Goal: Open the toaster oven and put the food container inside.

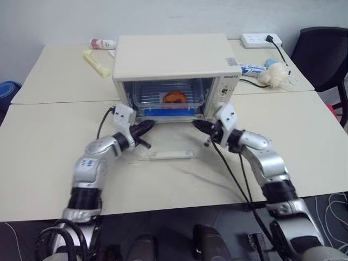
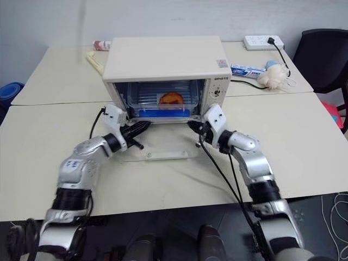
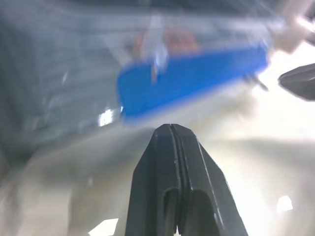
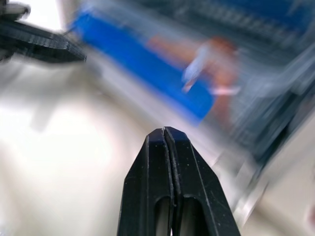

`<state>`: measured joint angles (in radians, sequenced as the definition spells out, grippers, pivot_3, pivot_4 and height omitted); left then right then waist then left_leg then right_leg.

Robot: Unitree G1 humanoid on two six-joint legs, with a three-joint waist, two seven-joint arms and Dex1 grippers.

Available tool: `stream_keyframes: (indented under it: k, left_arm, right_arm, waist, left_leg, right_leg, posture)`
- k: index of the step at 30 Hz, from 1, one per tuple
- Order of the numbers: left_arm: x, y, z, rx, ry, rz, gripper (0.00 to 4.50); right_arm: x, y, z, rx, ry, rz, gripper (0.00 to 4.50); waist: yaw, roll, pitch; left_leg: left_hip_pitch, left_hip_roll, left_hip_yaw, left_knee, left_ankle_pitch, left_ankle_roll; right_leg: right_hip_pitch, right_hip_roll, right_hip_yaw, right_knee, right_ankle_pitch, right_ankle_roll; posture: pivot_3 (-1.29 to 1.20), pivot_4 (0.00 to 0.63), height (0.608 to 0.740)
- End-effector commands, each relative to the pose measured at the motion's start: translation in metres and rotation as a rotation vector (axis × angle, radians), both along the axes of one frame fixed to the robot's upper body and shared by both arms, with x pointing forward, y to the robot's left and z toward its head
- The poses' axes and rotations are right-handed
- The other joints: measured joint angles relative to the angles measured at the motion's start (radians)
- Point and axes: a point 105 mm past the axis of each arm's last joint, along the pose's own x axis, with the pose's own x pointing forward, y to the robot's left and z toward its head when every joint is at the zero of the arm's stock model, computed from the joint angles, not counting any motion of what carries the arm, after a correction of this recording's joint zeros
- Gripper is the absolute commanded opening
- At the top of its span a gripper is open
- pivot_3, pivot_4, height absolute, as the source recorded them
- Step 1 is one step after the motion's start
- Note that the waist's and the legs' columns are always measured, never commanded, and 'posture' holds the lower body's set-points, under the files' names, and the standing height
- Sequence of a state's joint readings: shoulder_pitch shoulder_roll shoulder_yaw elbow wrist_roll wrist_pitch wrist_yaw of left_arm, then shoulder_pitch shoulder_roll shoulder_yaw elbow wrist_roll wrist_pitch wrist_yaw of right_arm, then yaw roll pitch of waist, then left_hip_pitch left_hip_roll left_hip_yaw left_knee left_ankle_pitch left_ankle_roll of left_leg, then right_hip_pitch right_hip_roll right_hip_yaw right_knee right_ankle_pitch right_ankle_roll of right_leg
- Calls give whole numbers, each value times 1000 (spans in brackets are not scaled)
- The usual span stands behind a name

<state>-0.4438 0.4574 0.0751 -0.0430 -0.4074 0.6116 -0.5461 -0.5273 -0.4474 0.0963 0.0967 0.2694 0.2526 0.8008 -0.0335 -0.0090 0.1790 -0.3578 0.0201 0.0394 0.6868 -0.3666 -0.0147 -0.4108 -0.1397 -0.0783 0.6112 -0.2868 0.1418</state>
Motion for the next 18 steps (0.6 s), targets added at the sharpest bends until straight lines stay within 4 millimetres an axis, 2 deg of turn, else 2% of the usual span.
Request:
stream_keyframes:
  k: [1, 4, 7, 10, 13, 14, 16, 18]
  left_arm:
    - [-30, 18, 6, 35, 19, -81, 563]
    - [-53, 34, 15, 25, -21, -157, 1490]
    - [-85, 50, 28, 56, -126, -307, 2417]
    - [-112, 66, 29, 140, -184, -454, 3284]
    - [-123, 79, 30, 188, -194, -523, 4269]
    - [-124, 81, 33, 193, -213, -537, 4478]
    - [-121, 81, 43, 232, -283, -544, 4478]
    - [-123, 73, 58, 219, -318, -584, 4478]
  right_arm:
    - [-17, -22, 25, 23, -49, 12, 0]
    - [-20, -49, 21, -6, -46, -35, 0]
    - [-22, -71, 8, -71, -34, -30, 0]
    - [-24, -79, -13, -124, 4, 31, 0]
    - [-26, -79, -34, -186, 31, 105, 0]
    - [-26, -79, -37, -197, 32, 126, 0]
    - [-25, -74, -43, -168, 56, 145, 0]
    - [-23, -68, -48, -109, 85, 158, 0]
  waist:
    - [3, 0, 0]
    - [7, 0, 0]
    - [11, 0, 0]
    - [10, 0, 0]
    - [8, 1, 1]
    - [8, 1, 1]
    - [6, 2, 1]
    - [6, 2, 1]
  left_leg:
    - [0, 0, 0, 0, 0, 0]
    - [1, 0, 1, 1, 0, 0]
    - [1, 0, 1, 1, 0, 0]
    - [1, 0, 2, 0, -1, 0]
    - [1, 0, 3, 0, -1, 0]
    - [1, 0, 3, 0, -1, 0]
    - [1, 0, 3, 0, -1, 0]
    - [1, 1, 3, 0, -1, 0]
  right_leg:
    - [0, 0, 0, 0, 0, 0]
    - [1, 0, 1, 0, 0, 0]
    - [1, 0, 1, -1, 0, 0]
    - [1, 0, 1, -3, 0, 0]
    - [1, 0, 1, -3, 0, 0]
    - [1, 0, 1, -2, 0, 0]
    - [1, 0, 2, -2, 0, 0]
    - [1, 0, 1, -2, 0, 0]
  posture:
    - [0, 150, 740]
    - [0, 150, 740]
    - [0, 150, 740]
    - [0, 150, 740]
    - [0, 150, 740]
    - [0, 150, 740]
    - [0, 150, 740]
    - [0, 150, 740]
